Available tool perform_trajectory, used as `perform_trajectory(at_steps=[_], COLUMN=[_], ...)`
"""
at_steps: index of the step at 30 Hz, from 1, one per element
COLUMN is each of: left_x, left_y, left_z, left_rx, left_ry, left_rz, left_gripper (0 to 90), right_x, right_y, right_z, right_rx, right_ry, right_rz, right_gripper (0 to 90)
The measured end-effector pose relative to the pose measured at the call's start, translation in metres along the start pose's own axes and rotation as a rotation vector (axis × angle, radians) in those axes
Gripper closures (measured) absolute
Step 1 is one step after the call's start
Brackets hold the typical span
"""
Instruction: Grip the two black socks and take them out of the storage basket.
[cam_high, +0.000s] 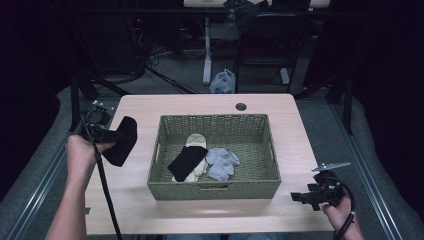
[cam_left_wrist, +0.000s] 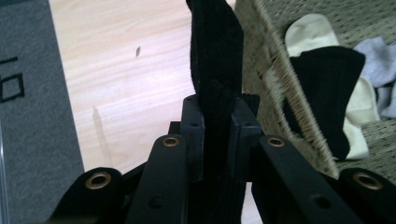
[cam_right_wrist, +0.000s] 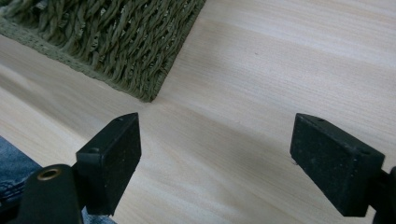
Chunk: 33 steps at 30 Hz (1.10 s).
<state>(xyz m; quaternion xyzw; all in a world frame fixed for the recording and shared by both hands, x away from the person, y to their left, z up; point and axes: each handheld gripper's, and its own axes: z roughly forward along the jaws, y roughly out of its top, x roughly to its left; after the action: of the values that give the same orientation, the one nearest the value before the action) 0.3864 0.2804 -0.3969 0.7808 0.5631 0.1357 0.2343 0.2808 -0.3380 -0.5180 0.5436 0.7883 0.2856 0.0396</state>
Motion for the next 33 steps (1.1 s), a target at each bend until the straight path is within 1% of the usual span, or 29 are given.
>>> perform_trajectory(at_steps=[1,3,4,8,10,12,14,18,21,22,23,26,27,30,33], left_x=[0.001,0.003,0.004,0.007,0.009,0.01,0.011,0.012,0.014,0.014,0.016,0.018,0.018,0.018,0.02], left_y=[-0.005,-0.01,-0.012,-0.022,-0.026,-0.028,-0.035,-0.041,-0.05,-0.05,-0.054,-0.059,-0.061,-0.064,-0.066], left_z=[0.001,0.002,0.003,0.009,0.013,0.015,0.022,0.028,0.037,0.037,0.04,0.047,0.049,0.056,0.059], left_rx=[0.001,0.0,-0.002,0.011,0.009,0.014,0.019,0.022,0.03,0.03,0.033,0.026,0.034,0.049,0.047], left_ry=[0.005,0.002,0.004,0.016,0.011,0.013,0.01,0.01,0.01,0.01,0.005,0.005,-0.004,0.006,0.0], left_rz=[-0.01,-0.017,-0.028,-0.038,-0.052,-0.054,-0.065,-0.077,-0.094,-0.094,-0.101,-0.117,-0.121,-0.12,-0.135], left_gripper=[79.7,79.7,79.7,79.7,79.7,79.7,79.7,79.7,79.7,79.7,79.7,79.7,79.7,79.6,79.6], right_x=[0.0,0.001,0.001,0.002,0.003,0.004,0.004,0.004,0.004,0.004,0.004,0.004,0.004,0.004,0.004], right_y=[0.001,0.001,0.001,0.002,0.002,0.002,0.002,0.002,0.002,0.002,0.002,0.002,0.002,0.002,0.002], right_z=[0.0,0.0,0.0,0.0,0.001,0.001,0.001,0.001,0.001,0.001,0.001,0.001,0.002,0.002,0.002], right_rx=[0.006,0.002,0.001,0.003,0.0,0.002,0.003,0.006,0.0,0.0,0.008,0.009,0.012,0.016,0.011], right_ry=[0.004,0.005,0.004,0.005,0.001,0.002,0.001,0.0,0.003,0.003,-0.005,-0.008,-0.007,-0.009,-0.007], right_rz=[-0.004,-0.004,-0.005,-0.012,-0.012,-0.013,-0.014,-0.013,-0.012,-0.012,-0.018,-0.017,-0.02,-0.02,-0.023], right_gripper=[16.2,16.2,16.2,16.2,16.2,16.2,16.2,16.2,16.2,16.2,16.2,16.2,16.2,16.2,16.2])
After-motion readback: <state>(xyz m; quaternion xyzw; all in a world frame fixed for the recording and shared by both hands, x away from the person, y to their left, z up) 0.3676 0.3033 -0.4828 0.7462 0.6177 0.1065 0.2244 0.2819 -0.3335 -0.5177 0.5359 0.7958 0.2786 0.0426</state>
